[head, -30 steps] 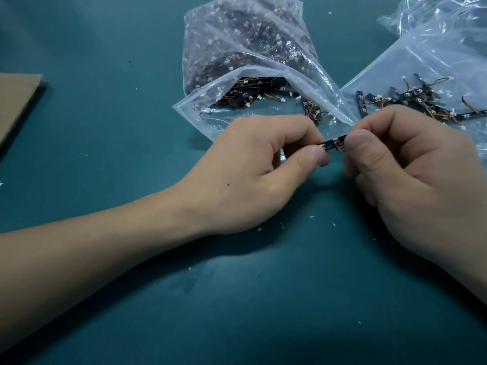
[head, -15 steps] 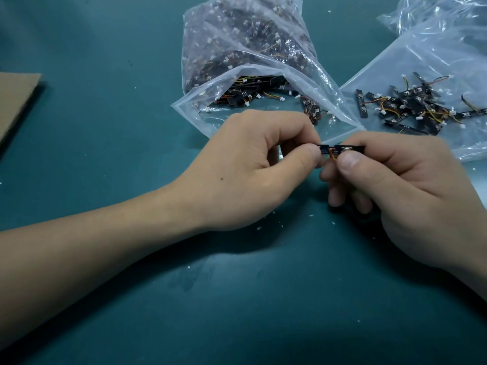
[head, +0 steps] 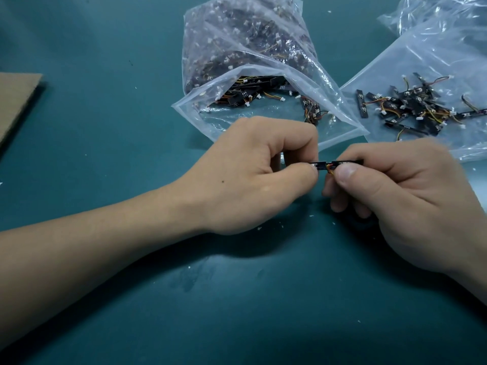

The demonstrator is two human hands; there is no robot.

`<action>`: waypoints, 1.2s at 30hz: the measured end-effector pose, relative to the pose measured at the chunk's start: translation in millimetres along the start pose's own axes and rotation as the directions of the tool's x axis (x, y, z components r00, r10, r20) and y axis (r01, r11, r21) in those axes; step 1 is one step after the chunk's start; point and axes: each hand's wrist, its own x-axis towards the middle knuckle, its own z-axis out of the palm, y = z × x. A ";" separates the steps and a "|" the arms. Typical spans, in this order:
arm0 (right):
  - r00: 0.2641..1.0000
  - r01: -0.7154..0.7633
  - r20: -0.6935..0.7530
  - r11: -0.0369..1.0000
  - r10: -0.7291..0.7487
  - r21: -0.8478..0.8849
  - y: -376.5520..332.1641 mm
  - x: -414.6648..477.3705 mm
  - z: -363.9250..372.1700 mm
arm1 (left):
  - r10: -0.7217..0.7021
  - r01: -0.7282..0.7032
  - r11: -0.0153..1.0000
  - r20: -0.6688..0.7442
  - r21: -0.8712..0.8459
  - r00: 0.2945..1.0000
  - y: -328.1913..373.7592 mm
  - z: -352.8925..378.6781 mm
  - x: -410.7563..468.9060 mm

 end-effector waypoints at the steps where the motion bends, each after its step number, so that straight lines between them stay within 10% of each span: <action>1: 1.000 0.004 0.009 1.000 -0.003 -0.007 -0.1 0.1 0.1 | 0.000 0.000 1.000 0.000 -0.003 1.000 0.3 -0.1 0.0; 36: 0.997 0.034 0.071 0.999 -0.035 0.018 4.4 0.5 -3.0 | 0.027 -0.043 0.990 0.117 0.132 0.993 2.2 0.0 -2.8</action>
